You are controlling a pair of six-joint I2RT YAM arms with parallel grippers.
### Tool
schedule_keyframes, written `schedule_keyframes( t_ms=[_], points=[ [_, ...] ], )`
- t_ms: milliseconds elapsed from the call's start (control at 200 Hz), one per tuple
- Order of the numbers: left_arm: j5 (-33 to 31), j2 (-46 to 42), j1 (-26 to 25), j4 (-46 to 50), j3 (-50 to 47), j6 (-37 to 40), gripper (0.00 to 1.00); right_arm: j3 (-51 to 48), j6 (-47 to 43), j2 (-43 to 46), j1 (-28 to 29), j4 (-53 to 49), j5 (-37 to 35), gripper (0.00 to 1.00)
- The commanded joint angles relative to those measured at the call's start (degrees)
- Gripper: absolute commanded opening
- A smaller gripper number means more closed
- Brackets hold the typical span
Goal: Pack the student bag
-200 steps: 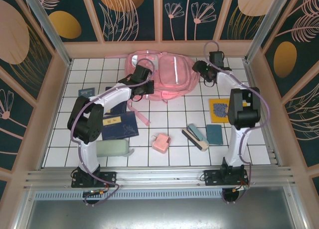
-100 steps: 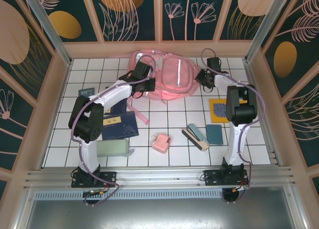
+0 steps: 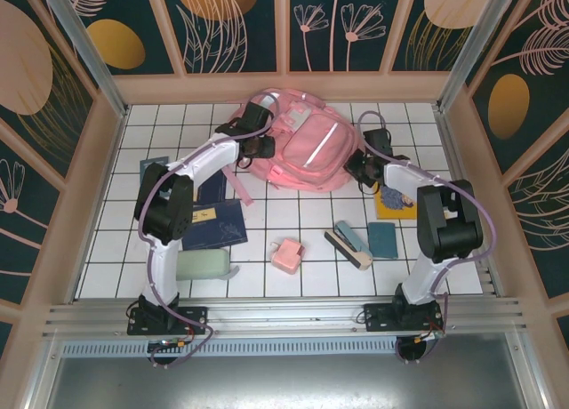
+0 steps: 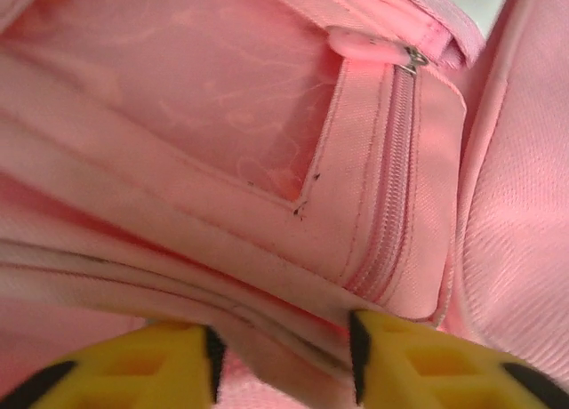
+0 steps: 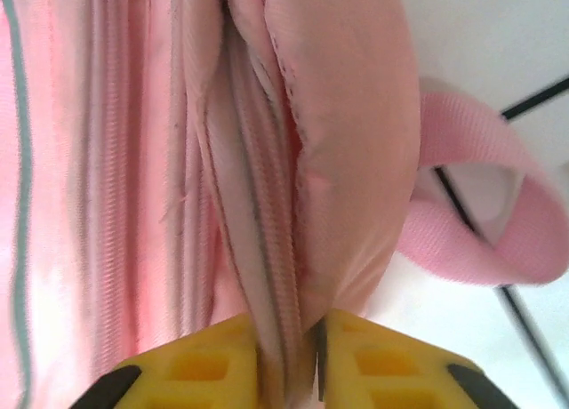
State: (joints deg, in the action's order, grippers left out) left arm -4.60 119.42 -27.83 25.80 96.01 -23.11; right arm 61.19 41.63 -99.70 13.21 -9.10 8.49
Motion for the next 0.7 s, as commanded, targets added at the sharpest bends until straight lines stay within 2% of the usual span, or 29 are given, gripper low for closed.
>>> schedule_keyframes(
  t_ms=[0,40,145,220,380,455,535,636,696],
  points=[
    [1.49,-5.28,-0.11,-5.92,-3.5,-2.34,0.5,1.28,-1.31,2.89,1.11,-2.56,0.71,0.41],
    [1.69,-6.99,-0.11,-6.33,-5.24,-3.39,0.51,1.64,-2.47,3.68,1.36,-3.66,-1.21,0.48],
    [3.31,-10.73,-0.11,-7.0,-9.23,-6.53,0.52,3.39,-7.29,6.25,3.54,-6.95,-6.12,0.53],
    [5.16,-12.73,-0.11,-7.93,-12.22,-8.7,0.52,5.3,-10.78,7.25,5.96,-10.14,-8.92,0.52],
    [7.13,-16.23,-0.11,-10.07,-18.31,-10.9,0.52,7.45,-14.72,8.3,10.63,-13.84,-8.87,0.47],
    [7.41,-17.48,-0.11,-10.93,-20.65,-12.16,0.52,9.06,-16.36,7.37,13.07,-14.78,-7.69,0.47],
    [7.75,-18.49,-0.11,-11.6,-22.6,-13.45,0.52,11.16,-19.92,5.38,16.45,-15.81,-10.61,0.47],
    [7.6,-20.84,0.48,-12.9,-25.45,-15.43,0.52,13.5,-25.48,2.27,19.02,-16.23,-14.53,0.54],
    [6.87,-23.43,1.29,-13.26,-27.19,-16.57,0.52,14.35,-29.1,0.89,20.51,-15.33,-16.4,0.62]
  ],
)
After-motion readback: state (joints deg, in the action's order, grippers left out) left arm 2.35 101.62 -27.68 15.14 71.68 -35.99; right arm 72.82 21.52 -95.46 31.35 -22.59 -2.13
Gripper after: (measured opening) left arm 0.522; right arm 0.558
